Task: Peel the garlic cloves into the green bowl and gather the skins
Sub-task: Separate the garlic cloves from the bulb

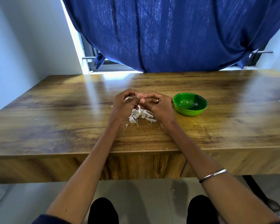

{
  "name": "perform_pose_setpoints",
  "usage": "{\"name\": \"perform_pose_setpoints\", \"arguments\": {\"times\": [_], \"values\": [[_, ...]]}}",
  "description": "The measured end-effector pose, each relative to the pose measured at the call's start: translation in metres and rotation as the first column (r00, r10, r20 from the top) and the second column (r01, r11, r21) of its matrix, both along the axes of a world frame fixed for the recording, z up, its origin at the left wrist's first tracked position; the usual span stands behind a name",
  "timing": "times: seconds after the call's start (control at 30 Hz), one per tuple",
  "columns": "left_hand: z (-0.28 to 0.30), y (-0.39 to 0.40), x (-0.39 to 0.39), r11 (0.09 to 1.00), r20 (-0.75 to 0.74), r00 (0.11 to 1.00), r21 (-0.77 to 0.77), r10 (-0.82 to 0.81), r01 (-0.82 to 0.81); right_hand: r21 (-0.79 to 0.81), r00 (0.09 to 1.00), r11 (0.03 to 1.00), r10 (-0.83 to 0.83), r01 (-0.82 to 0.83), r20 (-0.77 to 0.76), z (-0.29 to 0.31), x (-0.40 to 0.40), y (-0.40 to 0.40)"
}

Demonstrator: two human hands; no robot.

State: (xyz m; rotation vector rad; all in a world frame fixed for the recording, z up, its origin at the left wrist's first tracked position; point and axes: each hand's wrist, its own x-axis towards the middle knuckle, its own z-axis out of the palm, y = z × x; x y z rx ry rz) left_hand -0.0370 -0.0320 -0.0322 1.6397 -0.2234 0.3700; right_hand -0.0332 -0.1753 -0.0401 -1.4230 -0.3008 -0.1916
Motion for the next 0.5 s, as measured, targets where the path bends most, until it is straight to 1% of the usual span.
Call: {"name": "perform_pose_setpoints", "arguments": {"times": [0.07, 0.13, 0.23, 0.3, 0.4, 0.5], "values": [[0.0012, 0.0005, -0.0022, 1.000, 0.003, 1.000, 0.001, -0.019, 0.019, -0.001, 0.999, 0.999, 0.035, -0.035, -0.032, -0.0010, 0.0014, -0.0012], [0.0018, 0.0012, -0.0038, 1.000, 0.019, 1.000, -0.011, -0.021, 0.021, -0.038, 0.999, 0.999, 0.024, -0.025, -0.032, -0.0021, 0.0029, -0.0022], [0.0013, 0.0005, -0.0038, 1.000, 0.050, 0.999, -0.020, 0.003, -0.002, -0.102, 1.000, 0.994, 0.024, -0.026, -0.018, -0.0013, 0.0016, -0.0020], [0.0000, -0.0006, -0.0025, 1.000, 0.059, 0.998, -0.020, 0.021, -0.020, -0.105, 0.998, 0.993, 0.057, -0.060, -0.036, 0.0001, 0.0002, -0.0019], [-0.0014, -0.0023, -0.0021, 1.000, 0.090, 0.996, -0.005, 0.000, 0.000, -0.084, 0.989, 0.988, 0.125, -0.132, -0.081, 0.0007, 0.0006, -0.0025], [-0.0030, -0.0031, -0.0012, 0.999, 0.117, 0.993, 0.000, -0.036, 0.036, 0.028, 0.964, 0.976, 0.219, -0.218, -0.149, 0.0026, 0.0014, -0.0032]]}}
